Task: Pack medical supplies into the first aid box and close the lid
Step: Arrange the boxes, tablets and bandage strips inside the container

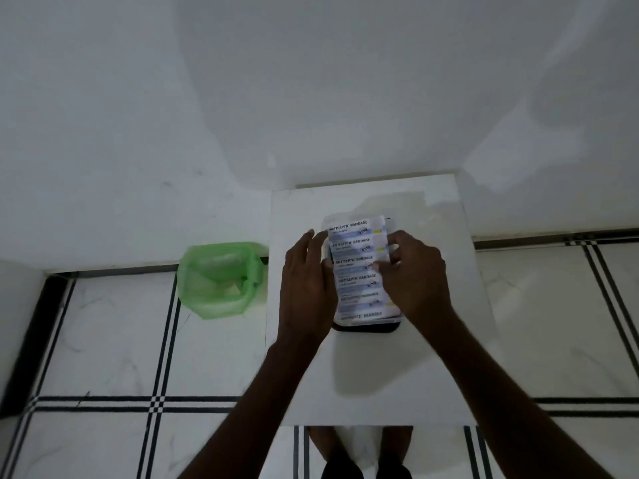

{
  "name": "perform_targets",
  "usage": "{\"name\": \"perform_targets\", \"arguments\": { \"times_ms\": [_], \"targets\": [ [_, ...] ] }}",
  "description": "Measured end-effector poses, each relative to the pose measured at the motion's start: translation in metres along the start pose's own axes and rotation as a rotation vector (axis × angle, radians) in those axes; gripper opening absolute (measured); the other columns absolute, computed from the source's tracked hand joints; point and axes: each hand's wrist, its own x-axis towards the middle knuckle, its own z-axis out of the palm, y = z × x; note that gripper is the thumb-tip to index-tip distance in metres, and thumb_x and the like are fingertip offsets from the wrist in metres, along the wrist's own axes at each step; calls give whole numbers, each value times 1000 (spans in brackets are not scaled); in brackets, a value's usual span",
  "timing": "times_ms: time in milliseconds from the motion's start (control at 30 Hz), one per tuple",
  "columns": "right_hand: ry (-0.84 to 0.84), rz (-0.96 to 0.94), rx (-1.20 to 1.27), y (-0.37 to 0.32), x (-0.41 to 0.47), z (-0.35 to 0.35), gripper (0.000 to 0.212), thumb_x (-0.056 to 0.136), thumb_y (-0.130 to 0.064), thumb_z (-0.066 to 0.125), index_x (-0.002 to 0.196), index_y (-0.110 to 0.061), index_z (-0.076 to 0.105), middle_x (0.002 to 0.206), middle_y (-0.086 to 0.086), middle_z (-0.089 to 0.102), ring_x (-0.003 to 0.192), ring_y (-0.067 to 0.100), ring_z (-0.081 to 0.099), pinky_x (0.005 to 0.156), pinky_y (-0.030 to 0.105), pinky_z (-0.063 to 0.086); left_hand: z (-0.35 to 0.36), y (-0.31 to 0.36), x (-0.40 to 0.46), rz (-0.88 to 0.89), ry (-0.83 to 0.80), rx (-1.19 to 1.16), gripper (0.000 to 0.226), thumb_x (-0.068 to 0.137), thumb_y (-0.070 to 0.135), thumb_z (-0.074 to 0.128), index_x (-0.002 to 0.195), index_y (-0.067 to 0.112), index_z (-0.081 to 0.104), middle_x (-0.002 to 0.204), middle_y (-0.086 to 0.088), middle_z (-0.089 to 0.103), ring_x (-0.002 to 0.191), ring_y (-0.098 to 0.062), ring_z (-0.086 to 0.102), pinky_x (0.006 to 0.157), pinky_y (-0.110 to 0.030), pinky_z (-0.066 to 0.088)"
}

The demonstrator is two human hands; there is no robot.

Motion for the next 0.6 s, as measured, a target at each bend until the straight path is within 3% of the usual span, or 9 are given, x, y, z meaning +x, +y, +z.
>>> {"name": "perform_targets", "arguments": {
  "times_ms": [200,300,333,367,433,500,600],
  "targets": [
    [67,-48,-214,-7,-11,7,42,89,-32,67,123,-12,54,109,10,72,93,31,71,82,40,58,6,-14,-7,-3,-66,-46,63,99,46,47,155,23,29,166,-4,20,150,-15,23,115,-36,30],
    [316,-226,-258,-2,-22,4,42,89,-27,67,124,-6,59,109,13,71,93,31,70,77,40,59,10,-10,-4,91,-98,101,65,101,47,39,158,23,20,168,-8,10,152,-24,19,116,-40,26],
    [354,-311,-300,5,-21,8,43,90,-27,64,126,-4,59,116,16,69,102,33,68,82,41,58,13,-9,-2,131,-129,172,67,101,48,35,159,21,17,168,-11,8,153,-28,17,117,-45,27],
    [326,-385,-366,11,-18,13,48,93,-28,59,133,-3,54,129,20,63,119,36,61,94,46,54,15,-10,-1,161,-169,236,69,99,51,31,159,20,14,168,-13,5,154,-30,13,118,-49,28],
    [131,-467,-483,28,-8,26,61,96,-35,45,149,-6,35,155,21,36,146,39,30,116,54,32,19,-12,0,176,-237,322,74,97,57,23,160,21,6,169,-12,-3,156,-31,4,118,-52,26],
    [4,-474,-528,40,0,35,68,96,-41,36,155,-10,21,163,19,18,151,38,11,121,55,17,20,-12,4,187,-255,400,78,96,65,17,160,23,3,169,-9,-7,156,-31,-3,120,-52,22],
    [-6,-489,-584,43,4,36,73,95,-48,29,155,-8,18,163,21,15,151,40,8,121,58,15,19,-13,7,196,-255,429,82,94,69,14,160,22,3,169,-9,-7,155,-31,-7,120,-54,19]
  ]
}}
